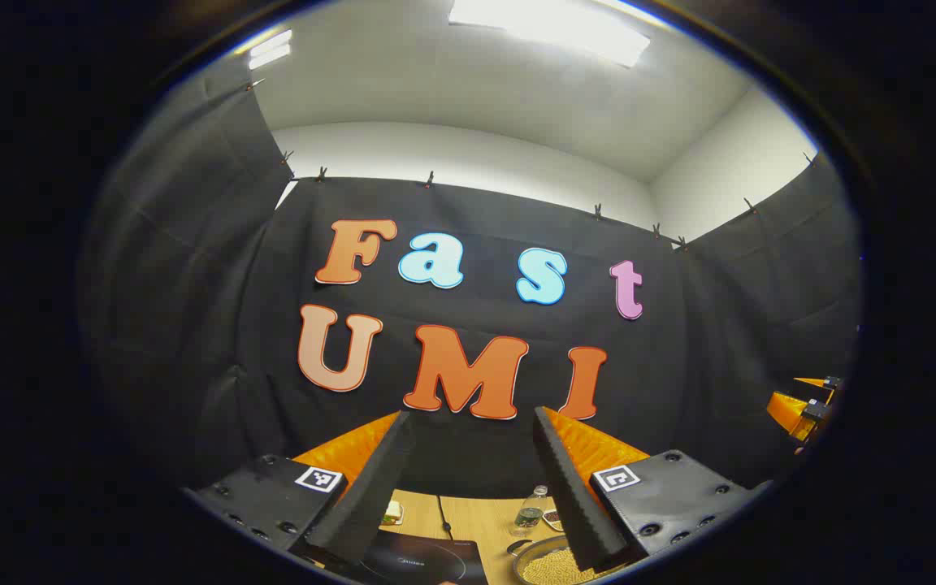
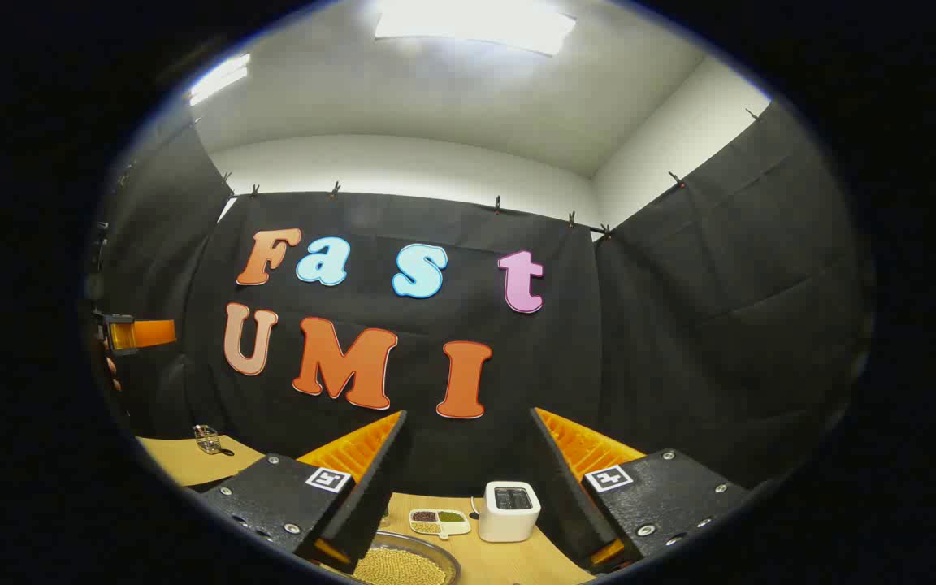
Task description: First push the handle of the pot to place it horizontally, then grasp the pot with both hands and set it on the induction cooktop.
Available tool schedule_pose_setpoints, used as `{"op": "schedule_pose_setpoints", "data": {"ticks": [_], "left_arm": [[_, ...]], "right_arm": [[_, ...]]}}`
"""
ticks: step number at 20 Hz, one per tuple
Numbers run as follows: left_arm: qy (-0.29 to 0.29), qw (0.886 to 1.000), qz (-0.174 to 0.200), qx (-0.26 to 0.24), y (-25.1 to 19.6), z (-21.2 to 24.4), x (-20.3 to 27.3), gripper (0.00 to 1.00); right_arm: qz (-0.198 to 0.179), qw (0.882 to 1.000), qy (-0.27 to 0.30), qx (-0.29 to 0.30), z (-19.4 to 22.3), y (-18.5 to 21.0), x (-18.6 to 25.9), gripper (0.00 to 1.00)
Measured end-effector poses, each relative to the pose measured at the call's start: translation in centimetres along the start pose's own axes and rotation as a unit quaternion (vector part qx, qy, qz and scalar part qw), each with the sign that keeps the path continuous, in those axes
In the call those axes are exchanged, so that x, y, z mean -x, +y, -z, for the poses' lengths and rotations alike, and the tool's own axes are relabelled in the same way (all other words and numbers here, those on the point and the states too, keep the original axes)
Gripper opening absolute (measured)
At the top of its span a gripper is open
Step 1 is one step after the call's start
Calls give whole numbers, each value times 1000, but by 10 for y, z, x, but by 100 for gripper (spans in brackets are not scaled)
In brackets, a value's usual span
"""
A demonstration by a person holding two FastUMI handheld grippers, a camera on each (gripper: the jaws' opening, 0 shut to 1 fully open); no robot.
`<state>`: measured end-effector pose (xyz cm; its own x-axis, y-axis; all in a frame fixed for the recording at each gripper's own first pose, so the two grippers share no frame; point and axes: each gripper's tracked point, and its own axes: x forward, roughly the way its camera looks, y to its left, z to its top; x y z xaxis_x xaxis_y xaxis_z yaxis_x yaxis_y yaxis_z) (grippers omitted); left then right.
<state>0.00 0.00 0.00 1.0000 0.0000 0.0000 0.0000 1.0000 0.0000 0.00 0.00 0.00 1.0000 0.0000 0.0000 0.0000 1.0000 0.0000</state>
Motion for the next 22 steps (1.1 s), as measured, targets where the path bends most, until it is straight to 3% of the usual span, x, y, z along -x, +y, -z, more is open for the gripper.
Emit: {"op": "schedule_pose_setpoints", "data": {"ticks": [16,22], "left_arm": [[-10,1000,-13,-21,13,1,-3,97],[-2,1000,-9,-26,7,8,-5,97]], "right_arm": [[-8,1000,-9,-6,-4,0,2,94],[-11,1000,17,1,17,3,5,95]]}}
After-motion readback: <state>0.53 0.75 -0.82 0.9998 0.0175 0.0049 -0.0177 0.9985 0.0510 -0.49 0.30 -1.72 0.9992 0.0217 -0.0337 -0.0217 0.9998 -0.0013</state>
